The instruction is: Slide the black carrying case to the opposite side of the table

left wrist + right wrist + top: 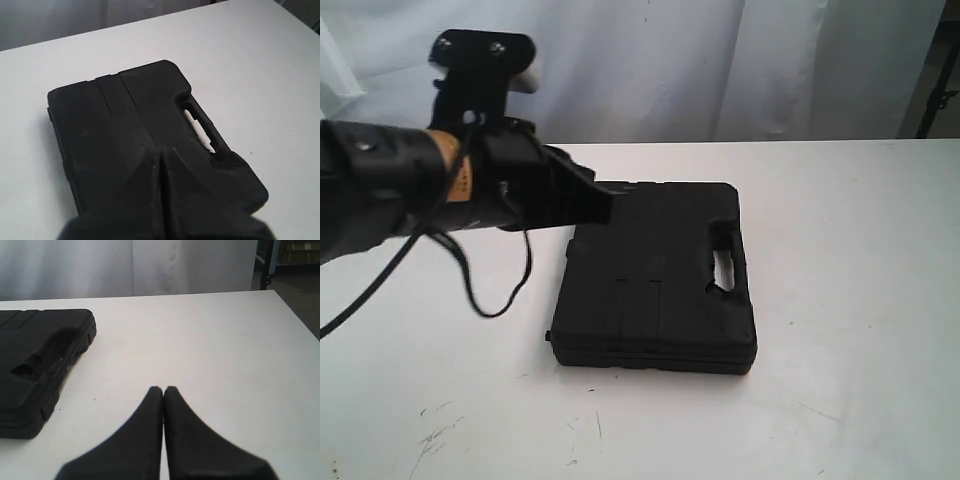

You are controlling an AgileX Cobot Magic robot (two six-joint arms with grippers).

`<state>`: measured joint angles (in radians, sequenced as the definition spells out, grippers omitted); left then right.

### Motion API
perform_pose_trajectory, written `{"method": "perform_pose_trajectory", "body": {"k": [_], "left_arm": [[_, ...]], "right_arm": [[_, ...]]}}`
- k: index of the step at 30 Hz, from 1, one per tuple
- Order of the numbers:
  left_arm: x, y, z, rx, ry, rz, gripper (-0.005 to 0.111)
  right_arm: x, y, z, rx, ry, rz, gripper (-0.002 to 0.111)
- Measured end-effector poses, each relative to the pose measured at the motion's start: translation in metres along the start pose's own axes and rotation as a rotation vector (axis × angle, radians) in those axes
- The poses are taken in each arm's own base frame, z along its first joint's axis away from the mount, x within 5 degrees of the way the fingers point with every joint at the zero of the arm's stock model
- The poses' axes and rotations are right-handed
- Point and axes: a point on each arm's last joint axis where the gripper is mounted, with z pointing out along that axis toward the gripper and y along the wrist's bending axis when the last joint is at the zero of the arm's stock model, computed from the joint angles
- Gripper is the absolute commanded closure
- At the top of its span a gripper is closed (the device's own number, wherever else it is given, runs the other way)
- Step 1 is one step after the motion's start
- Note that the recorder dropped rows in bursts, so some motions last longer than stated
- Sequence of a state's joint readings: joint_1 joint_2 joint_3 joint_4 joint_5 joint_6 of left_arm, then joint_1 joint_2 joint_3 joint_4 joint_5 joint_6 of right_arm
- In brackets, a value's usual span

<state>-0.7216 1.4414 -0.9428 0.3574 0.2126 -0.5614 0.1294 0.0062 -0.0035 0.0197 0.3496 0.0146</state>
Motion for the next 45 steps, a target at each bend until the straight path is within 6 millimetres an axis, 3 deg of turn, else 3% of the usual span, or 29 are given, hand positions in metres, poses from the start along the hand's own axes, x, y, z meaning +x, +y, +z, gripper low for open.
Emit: {"method": "perform_pose_trajectory", "body": {"k": [5, 12, 19, 27, 34, 39, 45], "left_arm": [[0.025, 0.008, -0.04, 0.013, -0.029, -0.035, 0.107], [0.062, 0.021, -0.074, -0.021, 0.004, -0.033, 0.107], [0.072, 0.034, -0.109, -0.115, 0.03, 0.0, 0.107], [0.069, 0.036, -0.127, -0.119, -0.042, 0.024, 0.107], [0.07, 0.039, -0.131, -0.152, -0.037, 0.06, 0.107], [0.084, 0.048, -0.134, -0.171, -0.038, 0.028, 0.107], [0.117, 0.074, -0.147, -0.242, -0.191, -0.153, 0.107]], "right_arm": [[0.0, 0.0, 0.0, 0.0, 0.0, 0.0, 0.108], [0.0, 0.0, 0.0, 0.0, 0.0, 0.0, 0.108], [0.0, 0.0, 0.0, 0.0, 0.0, 0.0, 0.108], [0.0, 0.0, 0.0, 0.0, 0.0, 0.0, 0.108], [0.0, 0.0, 0.0, 0.0, 0.0, 0.0, 0.108], [0.0, 0.0, 0.0, 0.0, 0.0, 0.0, 0.108], [0.0, 0.0, 0.0, 0.0, 0.0, 0.0, 0.108]]}}
